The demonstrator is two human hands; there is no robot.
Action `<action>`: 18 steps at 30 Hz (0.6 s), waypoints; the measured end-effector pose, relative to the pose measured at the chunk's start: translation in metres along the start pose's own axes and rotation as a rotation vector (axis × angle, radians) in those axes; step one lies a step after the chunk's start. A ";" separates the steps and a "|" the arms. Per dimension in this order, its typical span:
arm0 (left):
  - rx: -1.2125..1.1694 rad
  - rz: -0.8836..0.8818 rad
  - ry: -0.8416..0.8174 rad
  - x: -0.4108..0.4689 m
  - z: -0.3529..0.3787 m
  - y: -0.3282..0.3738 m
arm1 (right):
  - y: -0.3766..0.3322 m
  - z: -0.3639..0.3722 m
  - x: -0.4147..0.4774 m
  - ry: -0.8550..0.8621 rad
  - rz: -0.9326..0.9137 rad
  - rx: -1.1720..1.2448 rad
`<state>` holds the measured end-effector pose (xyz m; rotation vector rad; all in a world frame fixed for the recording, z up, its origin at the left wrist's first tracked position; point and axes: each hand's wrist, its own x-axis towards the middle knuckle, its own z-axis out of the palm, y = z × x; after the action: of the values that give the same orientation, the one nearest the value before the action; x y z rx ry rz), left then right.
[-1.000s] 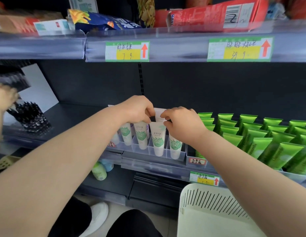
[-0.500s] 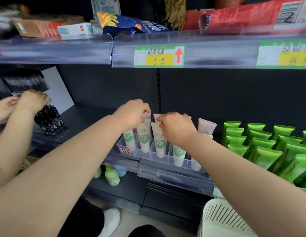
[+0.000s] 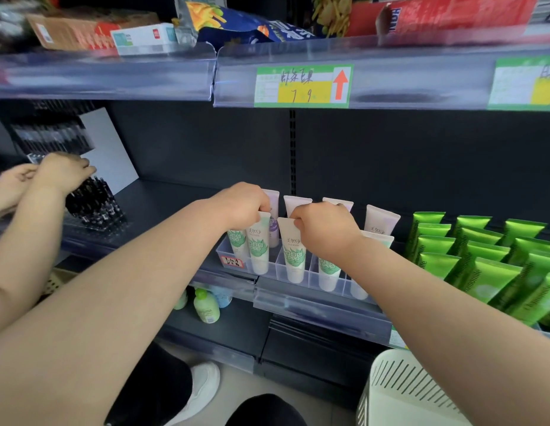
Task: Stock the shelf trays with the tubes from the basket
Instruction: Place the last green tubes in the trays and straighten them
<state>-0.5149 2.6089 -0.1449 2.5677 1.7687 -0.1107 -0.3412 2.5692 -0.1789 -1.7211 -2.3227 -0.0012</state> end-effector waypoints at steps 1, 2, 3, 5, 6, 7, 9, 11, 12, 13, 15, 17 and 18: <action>-0.021 0.000 0.003 -0.001 0.001 0.000 | -0.001 0.000 0.000 -0.009 0.000 0.007; -0.059 0.002 0.008 -0.002 0.001 0.000 | -0.002 0.000 -0.001 -0.015 -0.004 0.014; -0.115 0.005 0.014 -0.002 0.001 -0.001 | -0.003 -0.001 -0.001 -0.015 -0.012 0.022; -0.233 -0.004 0.048 -0.004 -0.003 -0.004 | -0.005 -0.002 -0.002 0.007 -0.027 0.039; -0.262 -0.016 0.084 -0.005 -0.006 -0.007 | -0.007 -0.003 -0.002 0.027 -0.034 0.044; -0.260 -0.036 0.124 -0.005 -0.009 -0.011 | -0.009 -0.005 -0.002 0.049 -0.041 0.047; -0.184 -0.087 0.180 -0.006 -0.012 -0.018 | -0.011 -0.007 0.000 0.083 -0.052 0.044; -0.095 -0.127 0.145 -0.006 -0.012 -0.023 | -0.014 -0.008 0.002 0.099 -0.062 0.031; -0.057 -0.137 0.102 -0.007 -0.011 -0.024 | -0.015 -0.008 0.002 0.099 -0.065 0.030; -0.029 -0.140 0.060 -0.007 -0.009 -0.024 | -0.015 -0.008 0.002 0.095 -0.068 0.032; 0.001 -0.136 0.009 -0.007 -0.004 -0.023 | -0.014 -0.007 0.001 0.088 -0.070 0.036; 0.015 -0.137 0.007 -0.009 -0.002 -0.022 | -0.011 -0.007 0.000 0.088 -0.063 0.044; 0.030 -0.143 0.010 -0.009 -0.003 -0.022 | -0.010 -0.007 0.000 0.090 -0.062 0.048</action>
<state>-0.5382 2.6086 -0.1408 2.4628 1.9675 -0.1281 -0.3495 2.5650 -0.1710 -1.5926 -2.2902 -0.0330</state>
